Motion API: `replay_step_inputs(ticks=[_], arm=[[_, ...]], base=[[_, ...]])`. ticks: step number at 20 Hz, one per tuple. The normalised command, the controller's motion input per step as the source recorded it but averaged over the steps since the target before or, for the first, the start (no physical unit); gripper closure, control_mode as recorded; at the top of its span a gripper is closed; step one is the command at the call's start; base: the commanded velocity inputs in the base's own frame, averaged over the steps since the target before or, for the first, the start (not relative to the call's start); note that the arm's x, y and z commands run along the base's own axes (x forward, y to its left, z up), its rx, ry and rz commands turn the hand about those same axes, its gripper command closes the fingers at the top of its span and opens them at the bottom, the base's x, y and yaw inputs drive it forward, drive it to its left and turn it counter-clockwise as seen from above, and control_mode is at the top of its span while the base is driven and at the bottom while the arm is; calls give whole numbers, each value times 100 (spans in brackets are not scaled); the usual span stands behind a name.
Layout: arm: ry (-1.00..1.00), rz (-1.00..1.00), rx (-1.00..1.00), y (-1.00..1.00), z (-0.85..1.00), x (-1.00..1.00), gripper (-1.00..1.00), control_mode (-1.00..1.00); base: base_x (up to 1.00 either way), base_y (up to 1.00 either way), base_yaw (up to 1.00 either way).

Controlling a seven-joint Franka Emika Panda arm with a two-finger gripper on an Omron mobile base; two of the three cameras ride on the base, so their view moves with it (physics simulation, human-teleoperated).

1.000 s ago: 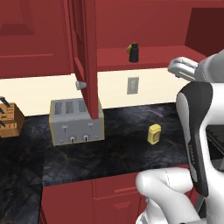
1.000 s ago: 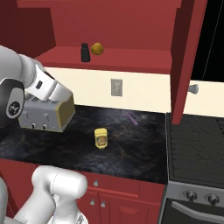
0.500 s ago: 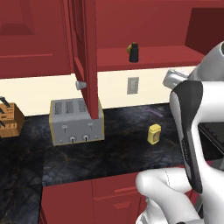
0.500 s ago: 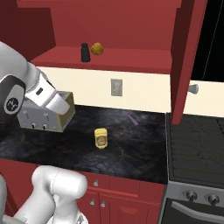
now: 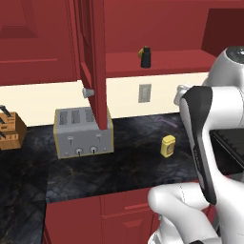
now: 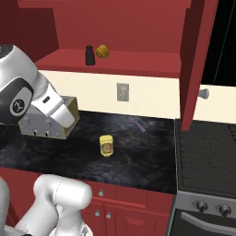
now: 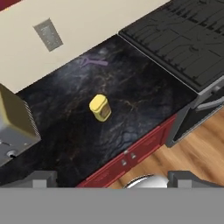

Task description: Pick the mustard and shaker from the counter and place them in the cabinet.

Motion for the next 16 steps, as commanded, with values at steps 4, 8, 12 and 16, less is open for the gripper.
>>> replay_step_inputs(ticks=[4,8,12,16], arm=[[8,0,0,2,-40,0,-100,-100],[11,0,0,0,-39,5,-100,-100],[9,0,0,0,-29,18,-100,-100],[7,0,0,0,-21,27,-100,-100]], base=[[0,0,0],[0,0,0],[0,0,0],[0,0,0]])
